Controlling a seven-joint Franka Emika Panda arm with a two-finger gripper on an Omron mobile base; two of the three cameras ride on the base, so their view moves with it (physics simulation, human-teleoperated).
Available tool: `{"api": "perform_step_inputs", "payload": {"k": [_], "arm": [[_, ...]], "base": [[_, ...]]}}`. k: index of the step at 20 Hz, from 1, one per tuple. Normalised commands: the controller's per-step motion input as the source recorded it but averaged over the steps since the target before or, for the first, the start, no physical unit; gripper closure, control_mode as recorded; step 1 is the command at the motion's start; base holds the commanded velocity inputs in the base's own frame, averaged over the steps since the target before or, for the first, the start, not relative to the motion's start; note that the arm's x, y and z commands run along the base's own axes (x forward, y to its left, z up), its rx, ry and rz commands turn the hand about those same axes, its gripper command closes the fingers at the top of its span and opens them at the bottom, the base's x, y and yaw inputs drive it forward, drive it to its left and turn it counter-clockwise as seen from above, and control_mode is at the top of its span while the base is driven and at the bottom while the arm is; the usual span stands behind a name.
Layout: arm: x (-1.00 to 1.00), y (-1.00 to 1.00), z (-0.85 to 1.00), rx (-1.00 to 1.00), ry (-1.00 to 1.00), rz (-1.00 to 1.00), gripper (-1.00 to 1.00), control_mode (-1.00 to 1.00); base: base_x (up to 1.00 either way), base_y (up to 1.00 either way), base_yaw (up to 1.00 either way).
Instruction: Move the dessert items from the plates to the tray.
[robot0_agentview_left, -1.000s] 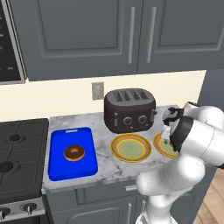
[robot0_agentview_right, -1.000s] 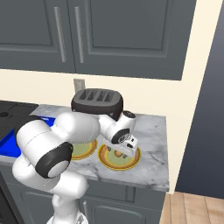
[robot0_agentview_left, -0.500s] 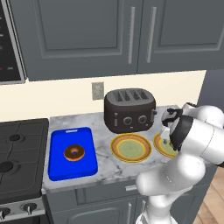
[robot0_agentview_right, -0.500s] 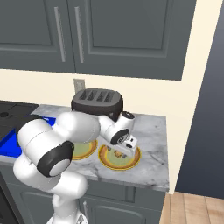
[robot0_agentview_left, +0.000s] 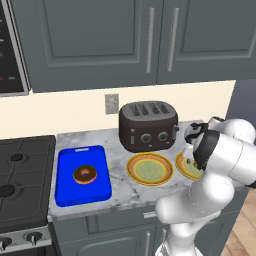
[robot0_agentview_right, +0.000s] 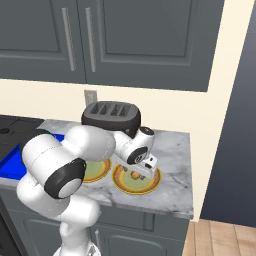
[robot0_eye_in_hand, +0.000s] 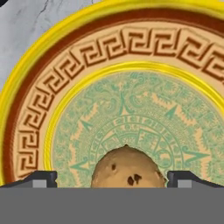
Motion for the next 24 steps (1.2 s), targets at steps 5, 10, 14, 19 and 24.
{"api": "perform_step_inputs", "payload": {"k": [5,10,14,19,24], "arm": [[0.00,0.00,0.00,0.00,0.00,0.00,1.00,-1.00],[0.00,0.00,0.06,0.00,0.00,0.00,1.00,-1.00],[-0.03,0.05,0.81,0.03,-0.12,-0.03,1.00,-1.00],[0.00,0.60,1.00,0.03,-0.13,0.00,1.00,-1.00],[0.00,0.99,0.94,0.03,-0.05,0.00,1.00,-1.00]], "base": [[0.00,0.00,0.00],[0.00,0.00,0.00],[0.00,0.00,0.00],[0.00,0.00,0.00],[0.00,0.00,0.00]]}}
